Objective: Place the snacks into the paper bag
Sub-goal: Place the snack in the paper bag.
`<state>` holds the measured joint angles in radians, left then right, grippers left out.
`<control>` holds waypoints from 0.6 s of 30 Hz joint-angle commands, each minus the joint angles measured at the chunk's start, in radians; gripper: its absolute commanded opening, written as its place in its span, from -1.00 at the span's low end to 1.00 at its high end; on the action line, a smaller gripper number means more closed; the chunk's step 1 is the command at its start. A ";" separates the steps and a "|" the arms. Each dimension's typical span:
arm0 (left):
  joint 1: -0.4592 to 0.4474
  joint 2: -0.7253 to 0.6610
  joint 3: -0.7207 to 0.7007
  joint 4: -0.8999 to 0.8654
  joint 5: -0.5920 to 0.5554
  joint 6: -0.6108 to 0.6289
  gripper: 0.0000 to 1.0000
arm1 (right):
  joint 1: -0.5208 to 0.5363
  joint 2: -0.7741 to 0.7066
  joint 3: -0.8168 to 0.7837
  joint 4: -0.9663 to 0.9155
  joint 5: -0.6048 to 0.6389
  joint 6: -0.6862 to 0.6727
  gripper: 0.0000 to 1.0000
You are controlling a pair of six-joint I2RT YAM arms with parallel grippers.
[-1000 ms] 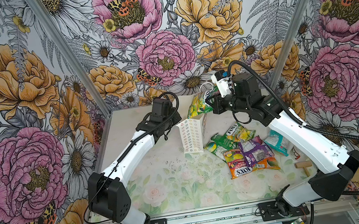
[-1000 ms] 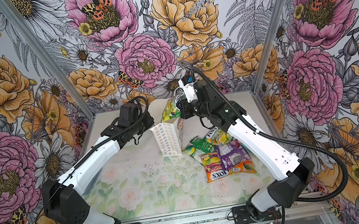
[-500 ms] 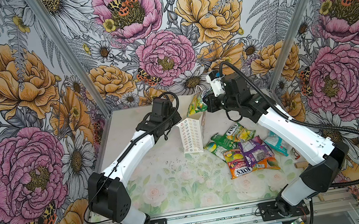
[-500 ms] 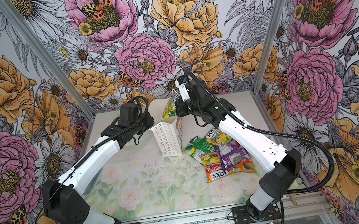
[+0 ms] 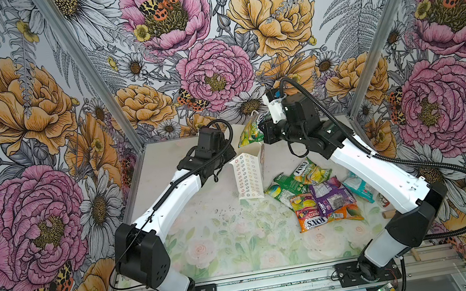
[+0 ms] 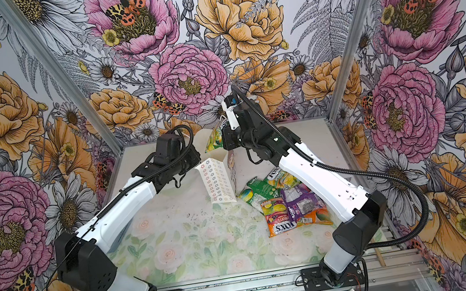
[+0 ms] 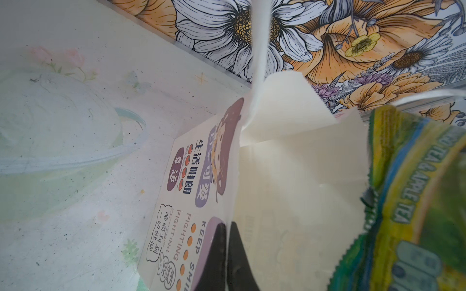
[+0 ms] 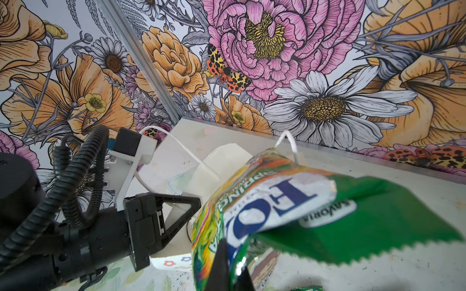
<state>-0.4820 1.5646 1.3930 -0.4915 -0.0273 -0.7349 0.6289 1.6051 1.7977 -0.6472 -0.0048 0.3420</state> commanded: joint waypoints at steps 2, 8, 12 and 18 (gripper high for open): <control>-0.005 0.017 0.015 -0.008 0.015 -0.004 -1.00 | 0.046 0.039 0.056 0.025 0.099 -0.032 -1.00; -0.005 0.017 0.015 -0.007 0.015 -0.003 -1.00 | 0.098 0.090 0.108 -0.029 0.256 -0.095 -1.00; -0.005 0.013 0.012 -0.007 0.015 -0.004 -1.00 | 0.113 0.103 0.120 -0.037 0.304 -0.109 -1.00; -0.006 0.008 0.009 -0.008 0.012 -0.005 -1.00 | 0.120 0.107 0.116 -0.055 0.333 -0.112 -1.00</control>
<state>-0.4820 1.5646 1.3930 -0.4885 -0.0273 -0.7345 0.7452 1.7119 1.8698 -0.7139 0.2695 0.2451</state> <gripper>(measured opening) 0.051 0.042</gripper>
